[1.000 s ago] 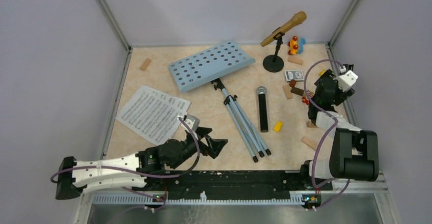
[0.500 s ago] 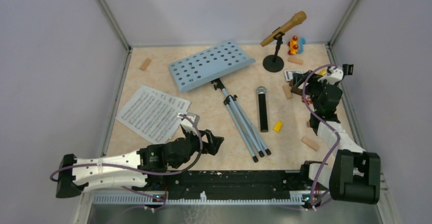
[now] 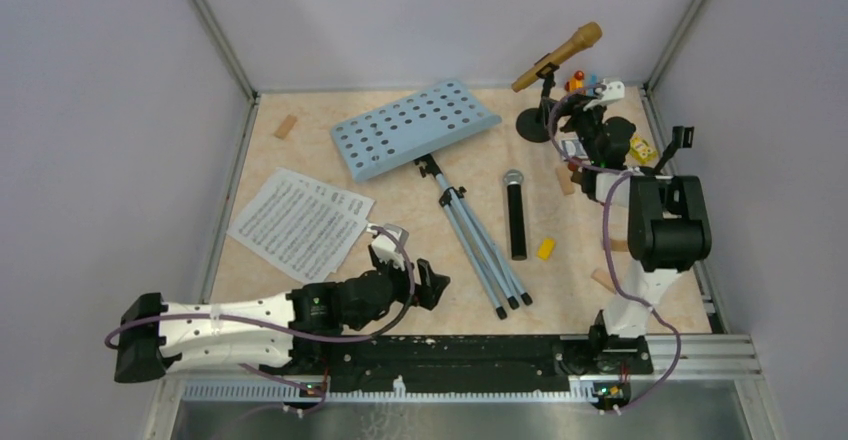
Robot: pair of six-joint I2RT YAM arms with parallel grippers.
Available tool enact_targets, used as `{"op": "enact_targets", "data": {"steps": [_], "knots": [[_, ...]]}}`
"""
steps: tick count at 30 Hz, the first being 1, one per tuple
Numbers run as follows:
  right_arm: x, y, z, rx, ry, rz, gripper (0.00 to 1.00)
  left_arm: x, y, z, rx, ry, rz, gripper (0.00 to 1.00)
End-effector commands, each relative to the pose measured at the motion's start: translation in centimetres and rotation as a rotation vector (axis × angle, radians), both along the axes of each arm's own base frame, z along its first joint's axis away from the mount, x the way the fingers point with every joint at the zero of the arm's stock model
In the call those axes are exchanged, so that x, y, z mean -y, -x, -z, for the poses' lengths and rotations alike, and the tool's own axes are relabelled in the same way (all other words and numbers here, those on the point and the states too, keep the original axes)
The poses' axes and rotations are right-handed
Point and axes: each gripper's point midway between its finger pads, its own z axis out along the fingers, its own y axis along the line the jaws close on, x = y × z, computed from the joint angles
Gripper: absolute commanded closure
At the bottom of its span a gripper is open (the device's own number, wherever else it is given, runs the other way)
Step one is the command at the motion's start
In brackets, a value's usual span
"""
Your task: Pack up the instrument practice props
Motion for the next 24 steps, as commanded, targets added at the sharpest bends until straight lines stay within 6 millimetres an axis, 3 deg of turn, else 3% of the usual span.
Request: {"op": "enact_targets", "data": {"steps": [1, 6, 12, 14, 17, 24], "knots": [[-0.3, -3.7, -2.5, 0.205, 0.122, -0.005, 0.24, 0.7, 0.0, -1.4, 0.021, 0.065, 0.011, 0.01], [-0.2, -6.9, -0.2, 0.172, 0.193, -0.008, 0.26, -0.5, -0.5, -2.2, 0.092, 0.083, -0.004, 0.01], [-0.3, -9.5, 0.8, 0.169, 0.223, -0.017, 0.30, -2.1, -1.1, -3.3, 0.167, 0.093, -0.036, 0.01], [-2.0, -10.0, 1.1, 0.173, 0.243, -0.049, 0.31, -2.4, -1.2, -3.5, 0.183, 0.092, -0.037, 0.01], [-2.9, -10.9, 1.4, 0.176, 0.286, -0.055, 0.33, -2.6, -1.1, -3.5, 0.187, 0.089, -0.035, 0.01], [-3.5, -12.3, 1.7, 0.174, 0.287, -0.073, 0.59, -2.1, -0.8, -3.7, 0.196, 0.109, -0.001, 0.05]]}}
